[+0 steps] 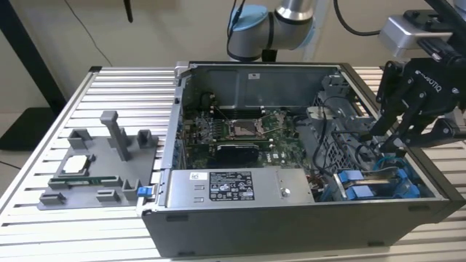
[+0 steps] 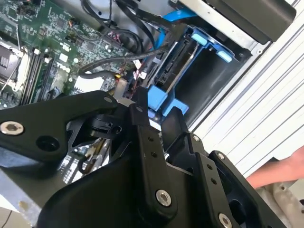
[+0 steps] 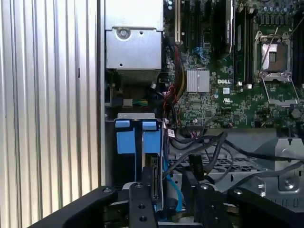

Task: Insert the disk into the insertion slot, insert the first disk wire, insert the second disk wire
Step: 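Insert the disk into the insertion slot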

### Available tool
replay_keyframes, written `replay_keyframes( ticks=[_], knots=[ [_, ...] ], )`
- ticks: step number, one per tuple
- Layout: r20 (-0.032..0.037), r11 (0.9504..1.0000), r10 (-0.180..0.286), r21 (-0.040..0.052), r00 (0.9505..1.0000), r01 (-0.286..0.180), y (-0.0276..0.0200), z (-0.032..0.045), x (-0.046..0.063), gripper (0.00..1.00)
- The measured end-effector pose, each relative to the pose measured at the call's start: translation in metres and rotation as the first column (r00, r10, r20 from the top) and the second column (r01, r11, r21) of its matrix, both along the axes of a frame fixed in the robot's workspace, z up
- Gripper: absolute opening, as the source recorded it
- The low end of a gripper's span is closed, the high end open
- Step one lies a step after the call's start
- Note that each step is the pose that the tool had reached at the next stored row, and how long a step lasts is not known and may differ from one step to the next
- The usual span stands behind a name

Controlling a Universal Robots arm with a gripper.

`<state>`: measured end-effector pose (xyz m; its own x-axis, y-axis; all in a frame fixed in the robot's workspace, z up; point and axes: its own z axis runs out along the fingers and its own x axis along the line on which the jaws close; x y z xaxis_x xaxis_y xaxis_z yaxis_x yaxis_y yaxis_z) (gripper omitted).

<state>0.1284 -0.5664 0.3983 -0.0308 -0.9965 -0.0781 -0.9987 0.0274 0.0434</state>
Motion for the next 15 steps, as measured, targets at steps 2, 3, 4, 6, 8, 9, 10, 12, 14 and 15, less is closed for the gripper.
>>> replay_keyframes(
  ticks=[2, 3, 4, 6, 8, 9, 10, 12, 14, 15],
  knots=[
    [0.0000, 1.0000, 0.000, 0.0000, 1.0000, 0.000, 0.0056, 0.0000, -0.002, 1.00],
    [0.0000, 1.0000, 0.000, 0.0001, 1.0000, 0.000, 0.0083, 0.0000, -0.003, 1.00],
    [0.0000, 1.0000, 0.000, 0.0000, 1.0000, 0.000, 0.0107, 0.0000, -0.005, 1.00],
    [0.0003, 1.0000, 0.000, 0.0002, 1.0000, 0.000, 0.0142, -0.0001, -0.009, 1.00],
    [0.0024, 1.0000, 0.000, -0.0001, 1.0000, 0.000, 0.0156, -0.0009, -0.011, 1.00],
    [0.0056, 1.0000, 0.000, -0.0005, 1.0000, 0.000, 0.0157, -0.0018, -0.011, 1.00],
    [0.0108, 1.0000, 0.001, -0.0011, 0.9999, -0.001, 0.0160, -0.0027, -0.012, 1.00],
    [0.0253, 1.0000, 0.003, -0.0013, 0.9997, -0.003, 0.0168, -0.0047, -0.013, 1.00],
    [0.0421, 1.0000, 0.005, -0.0014, 0.9991, -0.005, 0.0178, -0.0065, -0.015, 1.00],
    [0.0506, 1.0000, 0.006, -0.0014, 0.9987, -0.006, 0.0184, -0.0073, -0.016, 1.00]
  ],
)
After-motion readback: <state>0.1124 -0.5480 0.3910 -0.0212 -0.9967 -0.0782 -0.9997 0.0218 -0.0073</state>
